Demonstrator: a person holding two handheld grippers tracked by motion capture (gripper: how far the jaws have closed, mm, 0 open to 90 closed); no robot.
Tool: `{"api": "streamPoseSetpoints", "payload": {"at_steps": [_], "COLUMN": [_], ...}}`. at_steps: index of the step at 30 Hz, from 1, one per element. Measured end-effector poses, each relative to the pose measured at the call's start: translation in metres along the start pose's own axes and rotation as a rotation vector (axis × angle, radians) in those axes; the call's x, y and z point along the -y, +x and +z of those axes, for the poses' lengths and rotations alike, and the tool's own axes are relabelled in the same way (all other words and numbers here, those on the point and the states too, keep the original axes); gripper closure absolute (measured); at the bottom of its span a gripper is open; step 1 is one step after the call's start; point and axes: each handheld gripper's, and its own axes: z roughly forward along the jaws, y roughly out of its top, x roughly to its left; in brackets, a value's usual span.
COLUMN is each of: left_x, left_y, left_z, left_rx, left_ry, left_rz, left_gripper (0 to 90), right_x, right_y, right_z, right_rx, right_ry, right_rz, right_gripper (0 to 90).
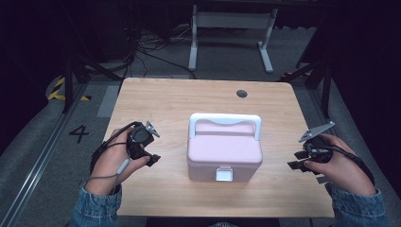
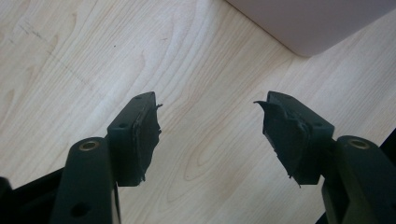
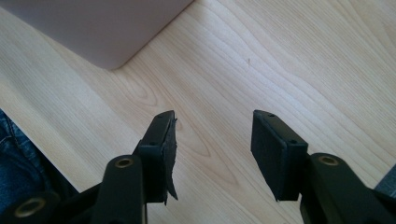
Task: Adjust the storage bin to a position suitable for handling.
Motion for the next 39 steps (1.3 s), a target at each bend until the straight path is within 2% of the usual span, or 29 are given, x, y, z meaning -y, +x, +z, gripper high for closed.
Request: {"api": "streamPoseSetpoints", "payload": {"at_steps": [3,6,8,9,10,11,14,17,18,20,24,27,28,29,34,39], "left_x": [-0.004,-0.009,-0.011,-0.011,-0.014,-0.014,-0.023,-0.030,-0.034,-0.041,-0.056,-0.068,-0.074,-0.074,-0.095,-0.108], "left_y": [-0.001,-0.002,-0.002,-0.002,-0.002,-0.002,-0.001,-0.003,-0.003,-0.003,-0.004,-0.004,-0.004,-0.004,-0.006,-0.008], "left_z": [0.000,-0.004,-0.007,-0.007,-0.013,-0.013,-0.019,-0.019,-0.019,-0.020,-0.026,-0.030,-0.031,-0.031,-0.029,-0.021], "left_rx": [0.000,0.033,0.054,0.054,0.073,0.073,0.084,0.067,0.068,0.083,0.090,0.080,0.080,0.080,0.096,0.092], "left_ry": [0.004,-0.010,-0.041,-0.041,-0.065,-0.065,-0.114,-0.120,-0.125,-0.128,-0.170,-0.206,-0.244,-0.244,-0.308,-0.305], "left_rz": [0.015,0.025,0.038,0.038,0.055,0.055,0.088,0.104,0.126,0.122,0.101,0.108,0.112,0.112,0.150,0.159], "left_gripper": [36.8,36.0,34.1,31.8,30.5,29.7,28.3,27.8,27.8,29.8,30.4,29.6,28.4,27.9,28.1,27.7], "right_x": [0.001,0.004,0.005,0.005,0.007,0.007,0.009,0.010,0.011,0.012,0.013,0.012,0.012,0.012,0.011,0.011], "right_y": [0.001,0.001,0.002,0.002,0.002,0.002,0.003,0.002,0.002,0.002,0.002,0.002,0.003,0.003,0.002,0.002], "right_z": [-0.003,-0.006,-0.005,-0.005,-0.004,-0.004,-0.002,-0.001,-0.001,0.000,0.002,0.001,0.002,0.002,0.003,0.004], "right_rx": [0.003,0.002,0.006,0.006,0.010,0.010,0.004,0.010,0.011,0.011,0.011,0.009,0.007,0.007,0.005,0.006], "right_ry": [-0.018,-0.039,-0.043,-0.043,-0.040,-0.040,-0.030,-0.030,-0.029,-0.023,-0.021,-0.025,-0.030,-0.030,-0.035,-0.039], "right_rz": [0.004,0.004,0.017,0.017,0.018,0.018,0.026,0.026,0.028,0.026,0.025,0.024,0.024,0.024,0.021,0.022], "right_gripper": [51.2,50.6,49.5,49.5,49.5,49.5,49.5,49.0,48.1,47.2,46.6,46.4,45.9,45.9,43.8,43.7]}}
